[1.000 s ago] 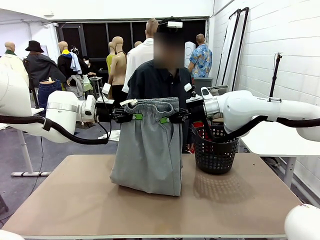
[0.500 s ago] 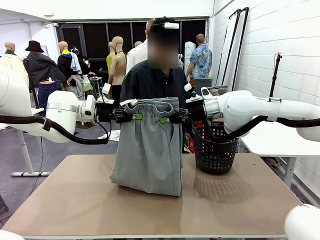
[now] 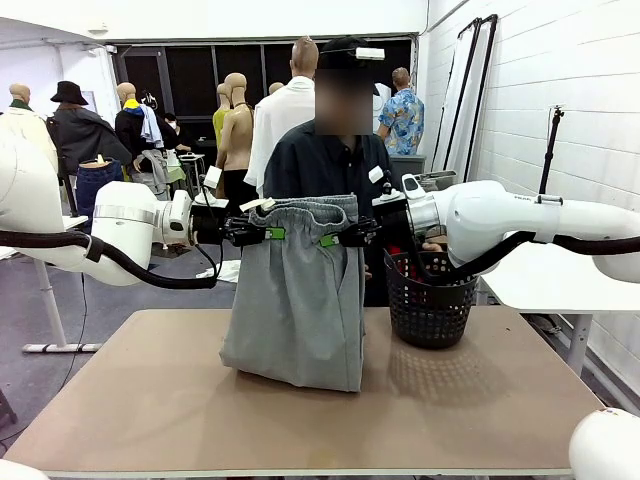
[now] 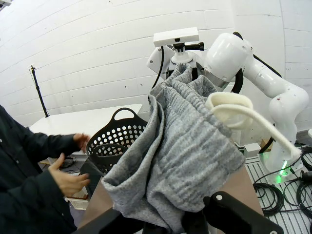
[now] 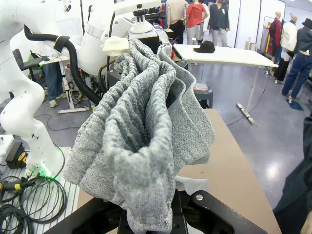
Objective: Fold the training pants.
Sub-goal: Fold the Training pants in half.
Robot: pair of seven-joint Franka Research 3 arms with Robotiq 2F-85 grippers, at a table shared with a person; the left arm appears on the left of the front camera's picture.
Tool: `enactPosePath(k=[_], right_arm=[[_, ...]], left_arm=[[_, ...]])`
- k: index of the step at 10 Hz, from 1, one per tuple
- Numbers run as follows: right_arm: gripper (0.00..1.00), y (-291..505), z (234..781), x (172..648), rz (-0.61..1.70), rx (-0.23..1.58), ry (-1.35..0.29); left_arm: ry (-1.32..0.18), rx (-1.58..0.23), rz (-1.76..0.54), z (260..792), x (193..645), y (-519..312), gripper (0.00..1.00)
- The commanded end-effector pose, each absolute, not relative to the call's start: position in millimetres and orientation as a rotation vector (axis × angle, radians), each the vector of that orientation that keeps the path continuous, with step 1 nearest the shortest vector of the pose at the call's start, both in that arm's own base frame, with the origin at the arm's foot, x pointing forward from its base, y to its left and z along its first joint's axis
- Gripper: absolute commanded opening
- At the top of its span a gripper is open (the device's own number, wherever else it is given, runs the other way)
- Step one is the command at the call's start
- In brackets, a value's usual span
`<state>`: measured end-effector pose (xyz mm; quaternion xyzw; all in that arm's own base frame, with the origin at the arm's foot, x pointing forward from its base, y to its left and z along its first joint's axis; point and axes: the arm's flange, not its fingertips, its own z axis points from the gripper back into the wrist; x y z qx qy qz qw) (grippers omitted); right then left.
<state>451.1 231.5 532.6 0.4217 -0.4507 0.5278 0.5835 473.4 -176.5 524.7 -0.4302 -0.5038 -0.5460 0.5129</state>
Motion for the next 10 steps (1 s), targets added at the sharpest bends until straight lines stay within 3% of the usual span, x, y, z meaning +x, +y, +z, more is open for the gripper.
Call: enactPosePath(k=[1, 10], right_arm=[[0.00, 231.5, 532.6, 451.1, 1.232, 0.984, -1.052], [0.00, 241.2, 546.8, 478.4, 1.250, 0.922, -1.032]], left_arm=[[-1.212, -1.035, -1.313, 524.7, 473.4, -176.5, 0.00], [-1.260, -0.927, -1.186, 529.2, 484.1, -188.9, 0.00]])
